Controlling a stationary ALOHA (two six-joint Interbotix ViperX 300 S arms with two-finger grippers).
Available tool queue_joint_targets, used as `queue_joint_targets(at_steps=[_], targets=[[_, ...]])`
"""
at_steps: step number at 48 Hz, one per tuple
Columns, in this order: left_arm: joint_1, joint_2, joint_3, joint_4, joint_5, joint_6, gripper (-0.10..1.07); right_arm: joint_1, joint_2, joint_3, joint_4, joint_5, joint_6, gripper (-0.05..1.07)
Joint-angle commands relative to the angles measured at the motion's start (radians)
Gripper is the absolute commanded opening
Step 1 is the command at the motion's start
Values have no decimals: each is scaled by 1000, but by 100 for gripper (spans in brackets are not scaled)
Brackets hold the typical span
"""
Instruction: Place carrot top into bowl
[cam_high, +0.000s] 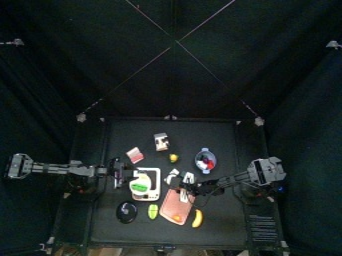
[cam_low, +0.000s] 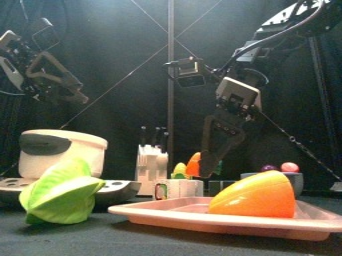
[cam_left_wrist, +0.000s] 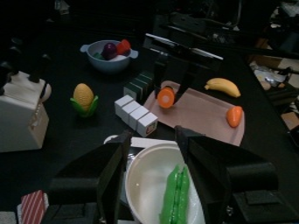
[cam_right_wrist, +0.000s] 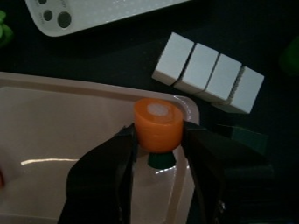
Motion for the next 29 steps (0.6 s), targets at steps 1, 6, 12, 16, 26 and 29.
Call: queue_joint_targets(at_steps=[1, 6, 12, 16, 26, 29], targets=[[-2, 0, -26, -2, -5, 0, 84, -2, -64, -17, -3, 18, 0, 64], [-2, 0, -26, -2, -5, 0, 84, -2, -126, -3, -3, 67, 5, 64], [-2, 0, -26, -2, -5, 3, 84, -5, -216, 21, -3, 147, 9, 64], [-2, 0, -28, -2, -5, 3, 84, -15, -262, 48, -3, 206, 9, 64], [-2, 2, -34, 0, -5, 6, 84, -109, -354, 132, 18, 336, 14, 64], [-2, 2, -34, 0, -3, 6, 84, -141, -365, 156, 25, 354, 14, 64]])
